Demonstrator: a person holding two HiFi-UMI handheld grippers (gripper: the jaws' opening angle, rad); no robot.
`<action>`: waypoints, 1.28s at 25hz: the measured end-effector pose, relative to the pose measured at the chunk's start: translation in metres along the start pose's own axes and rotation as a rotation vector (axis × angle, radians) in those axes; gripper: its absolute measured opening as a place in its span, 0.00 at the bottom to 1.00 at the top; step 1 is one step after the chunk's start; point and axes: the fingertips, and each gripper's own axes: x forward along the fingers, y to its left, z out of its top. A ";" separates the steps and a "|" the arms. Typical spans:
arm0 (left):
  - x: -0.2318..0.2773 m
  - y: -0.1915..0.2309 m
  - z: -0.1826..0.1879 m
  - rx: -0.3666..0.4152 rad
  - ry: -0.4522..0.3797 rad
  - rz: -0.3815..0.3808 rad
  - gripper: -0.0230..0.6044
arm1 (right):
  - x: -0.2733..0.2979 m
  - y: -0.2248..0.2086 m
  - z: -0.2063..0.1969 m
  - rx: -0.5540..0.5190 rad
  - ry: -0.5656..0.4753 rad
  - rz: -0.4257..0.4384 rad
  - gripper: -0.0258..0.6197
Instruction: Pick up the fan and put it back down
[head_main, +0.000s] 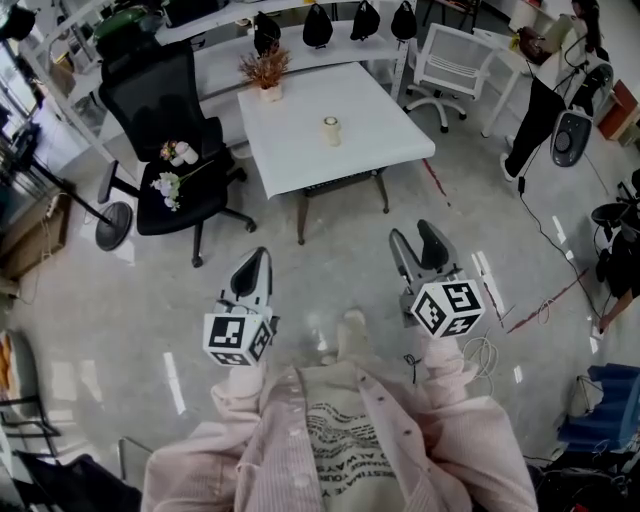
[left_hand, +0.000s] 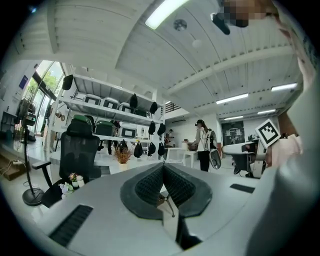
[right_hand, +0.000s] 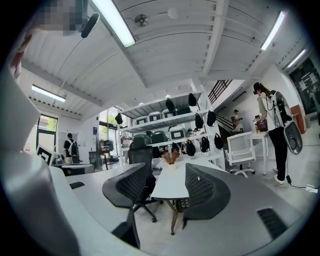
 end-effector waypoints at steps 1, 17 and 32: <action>0.002 0.001 -0.002 -0.003 0.004 0.000 0.04 | 0.003 -0.001 -0.001 -0.001 0.004 -0.001 0.37; 0.115 0.057 -0.008 -0.054 0.020 0.020 0.04 | 0.117 -0.052 -0.011 0.008 0.079 -0.001 0.37; 0.253 0.089 0.002 -0.057 0.040 0.064 0.04 | 0.250 -0.127 -0.008 0.044 0.142 0.054 0.37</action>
